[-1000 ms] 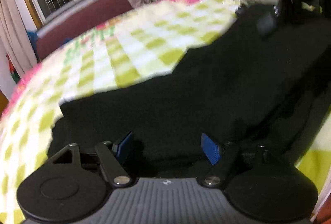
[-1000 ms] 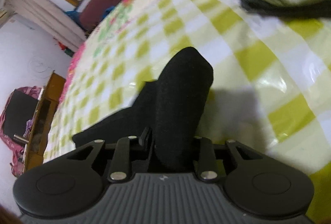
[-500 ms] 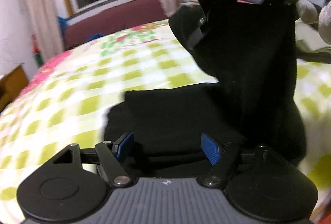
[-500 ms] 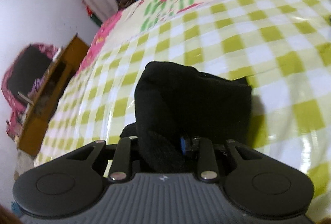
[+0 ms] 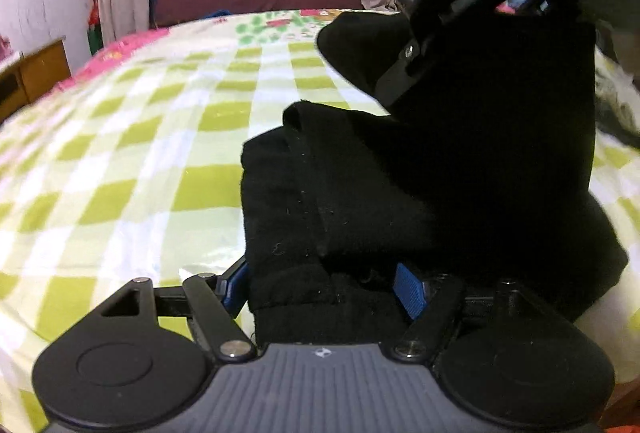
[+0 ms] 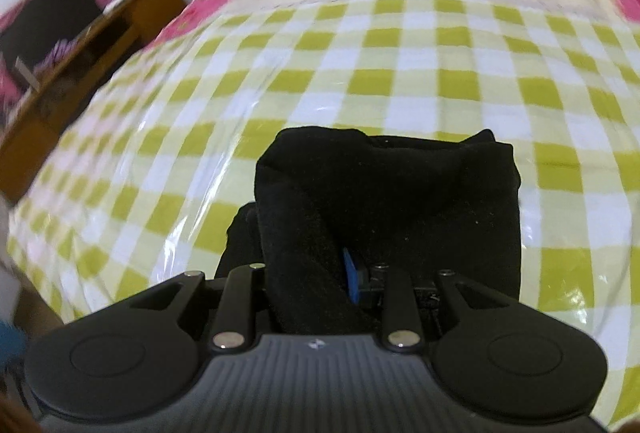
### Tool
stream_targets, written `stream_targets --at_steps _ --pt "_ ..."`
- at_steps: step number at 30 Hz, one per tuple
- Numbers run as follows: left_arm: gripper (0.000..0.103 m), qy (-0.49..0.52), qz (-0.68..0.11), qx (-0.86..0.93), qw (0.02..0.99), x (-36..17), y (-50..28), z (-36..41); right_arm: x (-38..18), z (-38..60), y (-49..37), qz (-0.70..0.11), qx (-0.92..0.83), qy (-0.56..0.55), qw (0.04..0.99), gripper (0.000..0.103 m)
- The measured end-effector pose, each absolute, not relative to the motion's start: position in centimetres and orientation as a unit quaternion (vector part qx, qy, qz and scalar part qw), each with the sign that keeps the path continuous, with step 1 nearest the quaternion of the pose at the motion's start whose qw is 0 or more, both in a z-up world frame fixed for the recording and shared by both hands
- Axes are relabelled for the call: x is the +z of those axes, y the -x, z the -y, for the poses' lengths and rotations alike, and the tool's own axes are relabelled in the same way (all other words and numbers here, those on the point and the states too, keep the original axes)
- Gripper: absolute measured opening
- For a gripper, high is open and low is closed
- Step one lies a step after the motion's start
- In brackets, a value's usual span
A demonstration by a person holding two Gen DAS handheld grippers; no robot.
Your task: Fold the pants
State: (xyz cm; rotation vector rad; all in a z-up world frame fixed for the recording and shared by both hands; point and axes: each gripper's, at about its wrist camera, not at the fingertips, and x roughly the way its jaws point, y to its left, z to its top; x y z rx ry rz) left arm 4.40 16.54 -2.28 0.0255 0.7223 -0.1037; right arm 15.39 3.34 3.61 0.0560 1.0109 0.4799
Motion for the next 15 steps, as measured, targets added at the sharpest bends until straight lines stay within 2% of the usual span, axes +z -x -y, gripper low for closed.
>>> stream_targets --at_steps 7,10,13,15 --pt "0.083 0.005 -0.355 -0.057 0.933 -2.8 -4.5 -17.3 2.3 -6.9 -14.2 -0.486 0.236 0.019 0.841 0.028" --pt "0.083 0.011 -0.355 -0.058 0.933 -2.8 -4.5 -17.6 2.1 -7.5 -13.9 -0.485 0.233 0.021 0.843 0.031" --pt "0.083 0.016 -0.354 -0.058 0.933 -2.8 -4.1 -17.6 1.7 -8.2 -13.7 -0.489 0.232 0.011 0.841 0.041" --pt "0.083 0.011 -0.353 -0.052 0.934 -2.8 -4.1 -17.5 1.6 -8.9 -13.6 -0.484 0.246 0.003 0.84 0.041"
